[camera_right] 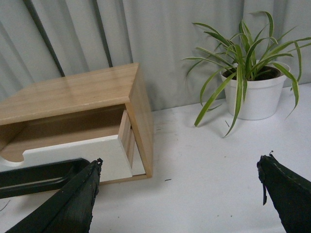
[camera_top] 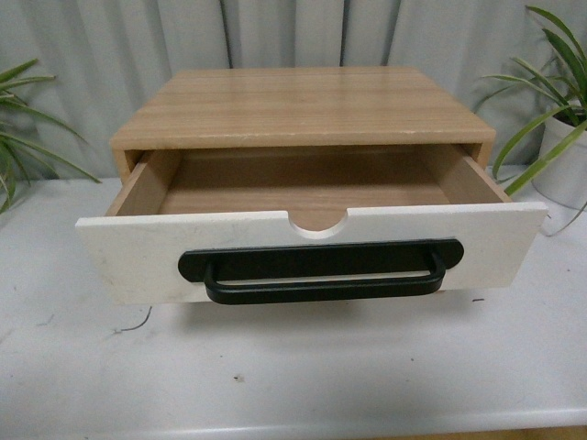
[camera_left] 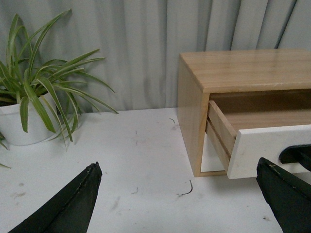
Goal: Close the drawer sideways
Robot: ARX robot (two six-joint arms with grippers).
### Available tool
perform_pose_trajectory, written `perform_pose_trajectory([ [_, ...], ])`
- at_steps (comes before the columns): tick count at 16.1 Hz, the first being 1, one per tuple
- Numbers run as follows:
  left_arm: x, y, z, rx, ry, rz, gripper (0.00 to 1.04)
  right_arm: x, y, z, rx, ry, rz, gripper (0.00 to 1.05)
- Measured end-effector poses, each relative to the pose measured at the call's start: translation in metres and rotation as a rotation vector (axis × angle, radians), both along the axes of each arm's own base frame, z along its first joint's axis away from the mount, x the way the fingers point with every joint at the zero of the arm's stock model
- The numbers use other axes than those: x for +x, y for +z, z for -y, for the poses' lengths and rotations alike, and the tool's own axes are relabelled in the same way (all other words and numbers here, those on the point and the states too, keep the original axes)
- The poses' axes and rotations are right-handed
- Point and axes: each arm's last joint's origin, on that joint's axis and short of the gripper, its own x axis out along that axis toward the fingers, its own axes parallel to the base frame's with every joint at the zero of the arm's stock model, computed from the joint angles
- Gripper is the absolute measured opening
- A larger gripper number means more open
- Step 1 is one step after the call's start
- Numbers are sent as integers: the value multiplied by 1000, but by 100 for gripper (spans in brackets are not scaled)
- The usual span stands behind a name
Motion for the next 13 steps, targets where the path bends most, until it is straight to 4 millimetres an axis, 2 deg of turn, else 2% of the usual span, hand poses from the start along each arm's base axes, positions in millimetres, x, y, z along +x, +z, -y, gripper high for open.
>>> perform_pose_trajectory([
  [13, 0, 0, 0, 0, 0, 0, 98, 0, 0, 0, 0, 0, 0, 98],
])
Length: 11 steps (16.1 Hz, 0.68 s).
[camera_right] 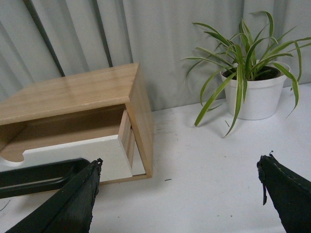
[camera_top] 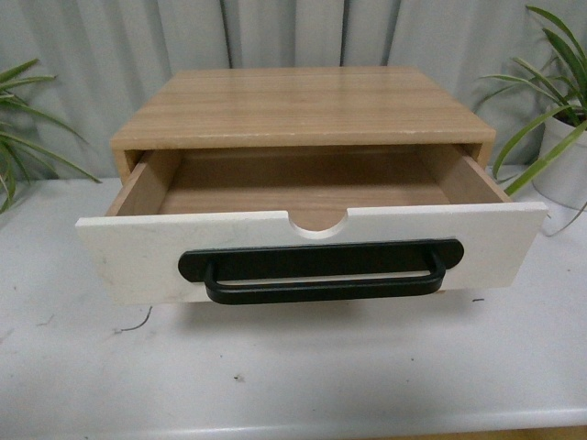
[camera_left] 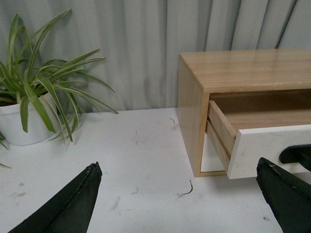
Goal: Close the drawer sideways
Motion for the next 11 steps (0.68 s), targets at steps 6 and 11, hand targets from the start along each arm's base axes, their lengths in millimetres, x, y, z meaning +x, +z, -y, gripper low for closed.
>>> perform_pose_trajectory([
  [6, 4, 8, 4, -150, 284, -454, 98, 3, -4, 2, 57, -94, -184, 98],
  [11, 46, 68, 16, -174, 393, -262, 98, 49, 64, 15, -63, -99, -23, 98],
])
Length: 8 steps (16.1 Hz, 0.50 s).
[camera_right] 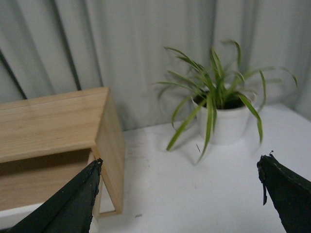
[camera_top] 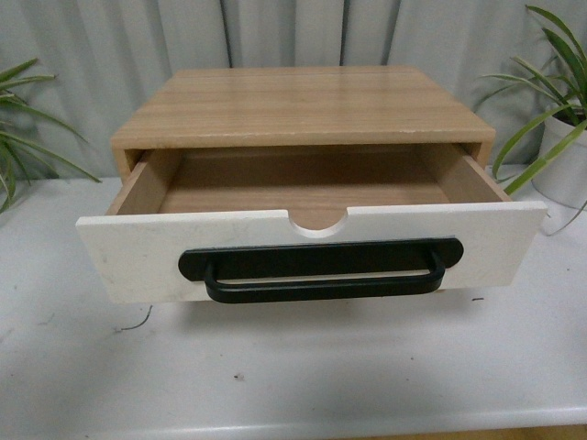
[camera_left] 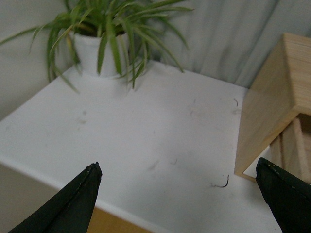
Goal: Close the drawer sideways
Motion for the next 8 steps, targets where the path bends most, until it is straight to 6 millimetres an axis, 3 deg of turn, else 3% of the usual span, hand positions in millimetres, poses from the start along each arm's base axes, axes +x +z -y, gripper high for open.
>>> perform_pose_trajectory([
  [2, 17, 11, 10, 99, -94, -4, 98, 20, 16, -7, -135, 65, 31, 98],
  [5, 48, 39, 50, 503, -404, -5, 98, 59, 37, -35, -557, 282, 127, 98],
  [8, 52, 21, 82, 1039, -772, -210, 98, 77, 25, -54, -1122, 512, 97, 98],
])
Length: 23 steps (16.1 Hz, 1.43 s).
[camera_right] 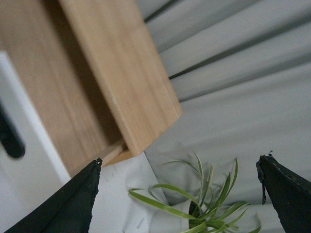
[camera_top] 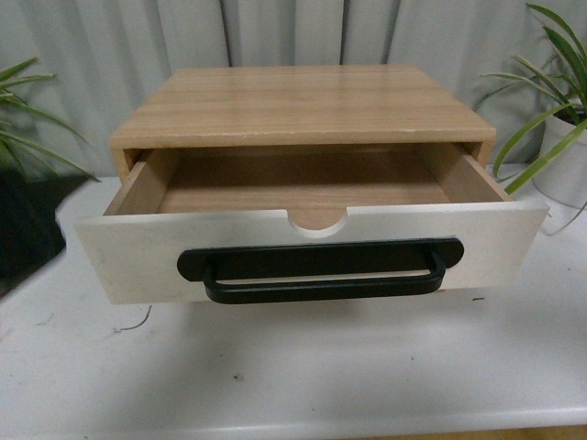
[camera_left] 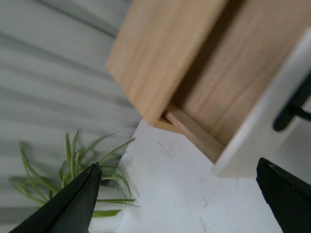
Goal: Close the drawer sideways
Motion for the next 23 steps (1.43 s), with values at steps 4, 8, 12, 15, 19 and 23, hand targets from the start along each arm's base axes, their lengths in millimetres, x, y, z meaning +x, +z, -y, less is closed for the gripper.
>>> perform_pose_trajectory([
  [4, 9, -5, 17, 321, -203, -80, 98, 7, -11, -4, -419, 131, -54, 98],
  [8, 24, -12, 28, 354, -224, -95, 98, 20, -32, -5, -488, 141, -173, 98],
  [12, 36, -24, 32, 369, -228, -122, 98, 38, -41, -9, -475, 119, -226, 98],
  [15, 47, -32, 33, 398, -213, -140, 98, 53, -39, -13, -460, 95, -237, 98],
  [19, 57, -38, 36, 424, -201, -146, 98, 66, -39, -24, -449, 83, -249, 98],
  [23, 66, -42, 38, 422, -188, -136, 98, 73, -46, -29, -428, 87, -271, 98],
])
